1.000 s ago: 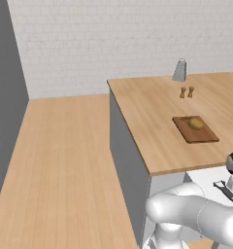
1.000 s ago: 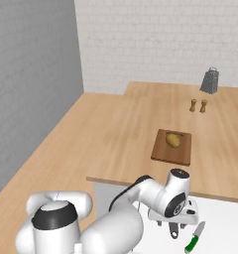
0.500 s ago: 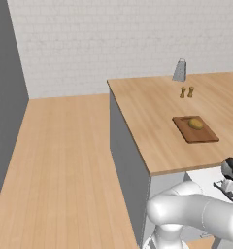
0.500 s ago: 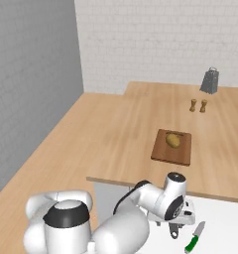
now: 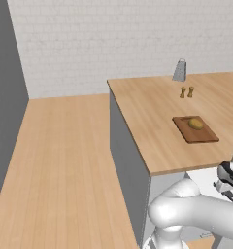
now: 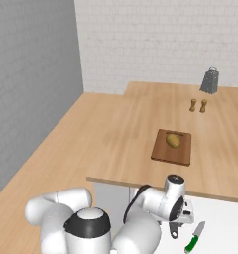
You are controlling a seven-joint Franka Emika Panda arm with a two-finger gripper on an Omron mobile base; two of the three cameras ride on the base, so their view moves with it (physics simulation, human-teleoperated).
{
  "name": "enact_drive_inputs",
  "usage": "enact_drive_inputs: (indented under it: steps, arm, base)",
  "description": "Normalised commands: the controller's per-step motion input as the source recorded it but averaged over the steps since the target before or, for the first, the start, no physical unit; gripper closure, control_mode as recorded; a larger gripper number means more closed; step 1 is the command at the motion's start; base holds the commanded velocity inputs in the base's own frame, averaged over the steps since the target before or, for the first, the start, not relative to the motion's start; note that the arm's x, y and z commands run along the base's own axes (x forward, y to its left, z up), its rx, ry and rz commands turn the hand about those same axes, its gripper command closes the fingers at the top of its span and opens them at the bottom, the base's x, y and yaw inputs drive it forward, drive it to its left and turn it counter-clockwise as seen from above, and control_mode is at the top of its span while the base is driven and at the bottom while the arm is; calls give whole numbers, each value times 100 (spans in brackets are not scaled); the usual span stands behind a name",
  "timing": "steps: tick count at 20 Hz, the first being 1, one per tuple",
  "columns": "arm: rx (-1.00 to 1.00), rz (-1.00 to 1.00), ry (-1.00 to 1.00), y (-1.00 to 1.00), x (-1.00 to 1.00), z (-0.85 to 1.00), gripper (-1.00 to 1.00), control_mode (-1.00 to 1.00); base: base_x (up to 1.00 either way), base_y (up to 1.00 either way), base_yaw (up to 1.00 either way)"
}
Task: Place the appropriate cutting tool for cutting the potato skin on the cutting board.
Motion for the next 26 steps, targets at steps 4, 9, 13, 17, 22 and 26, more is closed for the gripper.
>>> enact_drive_inputs:
  steps: [4, 9, 13, 17, 22, 26]
  arm:
    - [0, 0, 0, -18, 4, -25, -100, -100]
    - [-2, 0, 0, -20, 1, -19, -100, -100]
    - [0, 0, 0, -11, 0, -20, -100, -100]
    - [0, 0, 0, 0, 0, -19, -100, -100]
    - [0, 1, 0, 0, 0, -18, -100, -100]
    - [0, 3, -1, 0, 5, -20, -100, -100]
  base:
    - [0, 0, 0]
    - [0, 0, 0]
    - [0, 0, 0]
    - [0, 0, 0]
    - [0, 0, 0]
    - [0, 0, 0]
